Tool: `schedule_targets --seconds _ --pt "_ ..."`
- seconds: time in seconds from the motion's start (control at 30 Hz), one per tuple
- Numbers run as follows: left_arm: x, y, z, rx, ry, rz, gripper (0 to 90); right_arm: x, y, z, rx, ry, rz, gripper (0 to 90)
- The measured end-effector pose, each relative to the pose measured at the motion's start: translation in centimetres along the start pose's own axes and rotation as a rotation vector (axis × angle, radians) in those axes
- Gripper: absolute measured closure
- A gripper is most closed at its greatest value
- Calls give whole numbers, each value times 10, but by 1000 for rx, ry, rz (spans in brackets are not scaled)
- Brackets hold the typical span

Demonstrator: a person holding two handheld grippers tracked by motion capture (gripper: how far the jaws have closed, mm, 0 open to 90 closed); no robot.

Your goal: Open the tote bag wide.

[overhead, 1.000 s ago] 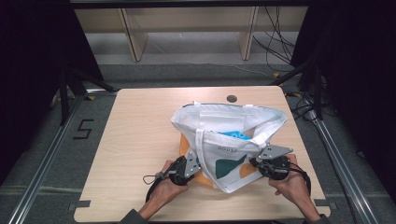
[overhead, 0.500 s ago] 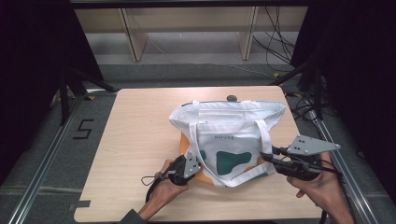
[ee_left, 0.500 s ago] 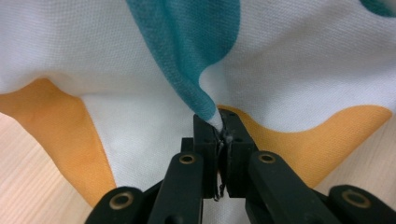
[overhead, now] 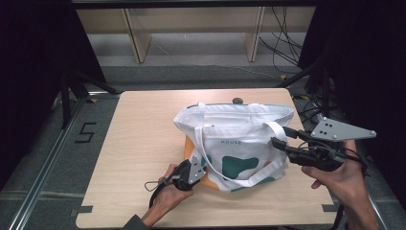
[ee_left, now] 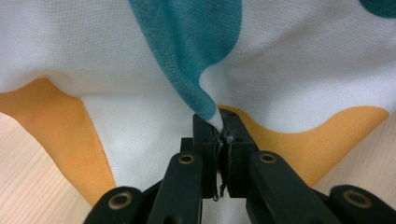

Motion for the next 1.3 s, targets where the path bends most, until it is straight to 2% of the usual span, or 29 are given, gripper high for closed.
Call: schedule_targets --seconds 0.07,0.13,0.17,0.2,0.23,0.33,0.4,0.53,0.57,0.6,0.63,0.77,0.8,0.83,0.87,0.9,0.93,0.97,1.0,1.03,1.07,1.13,1.23,1.27,1.3 --pt "-1 0 -1 2 9 3 853 0 2 1 27 -1 -32 523" --pt "0 0 -2 -5 19 3 852 -1 3 2 22 13 -39 507" --pt "0 0 -2 -8 27 4 846 -7 7 1 20 9 -58 502" --pt "0 -1 -3 -6 33 5 843 -10 9 -1 22 -20 -74 494" --pt "0 -1 -3 -2 26 6 843 -11 12 1 22 -2 -67 492" --pt "0 0 -2 -2 22 4 844 -10 19 3 8 -18 -52 491" --pt "0 0 -2 8 12 0 844 -1 18 3 4 20 3 484" --pt "1 1 -2 4 6 4 842 12 5 -1 25 43 5 479" --pt "1 0 -1 10 1 7 842 21 -6 -2 50 68 -16 479" --pt "1 0 -1 10 1 7 842 21 -6 -2 50 68 -16 479" --pt "0 1 -1 6 -3 4 842 28 -20 -3 89 69 -29 467" --pt "1 0 -2 8 3 14 841 36 -48 0 112 79 -81 458" --pt "1 0 -2 8 3 14 839 36 -48 0 112 79 -81 458" --pt "1 2 -1 5 0 14 832 37 -61 4 135 75 -108 452" --pt "1 2 -1 5 0 14 830 37 -61 4 135 75 -108 452" --pt "1 3 -3 9 -11 15 820 37 -71 10 158 70 -163 469" --pt "1 3 -3 9 -11 15 817 35 -76 12 168 58 -191 514" --pt "0 3 -2 -2 9 27 810 33 -80 14 196 75 -211 551" --pt "0 3 -2 -2 9 27 798 32 -82 15 226 65 -231 613" --pt "-1 5 -3 -18 31 39 780 31 -83 16 232 55 -215 685" --pt "-1 7 -3 -35 54 52 748 31 -82 17 251 61 -226 728" --pt "0 15 -5 -55 106 68 647 30 -81 17 270 89 -208 825" --pt "5 38 -8 -28 117 114 654 29 -77 14 267 106 -205 879" --pt "5 38 -8 -28 117 114 672 29 -77 14 267 106 -205 879" --pt "13 57 -10 -6 136 184 700 30 -76 13 248 134 -178 885"
Point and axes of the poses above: each handheld gripper's, and its own axes: y roughly backward along the jaws, x roughly out of its top, z roughly to its right, the point moved 3 cm from there along -y, roughly forward along the jaws, and after that the axes turned 4 degrees about x, right-handed, at the moved point
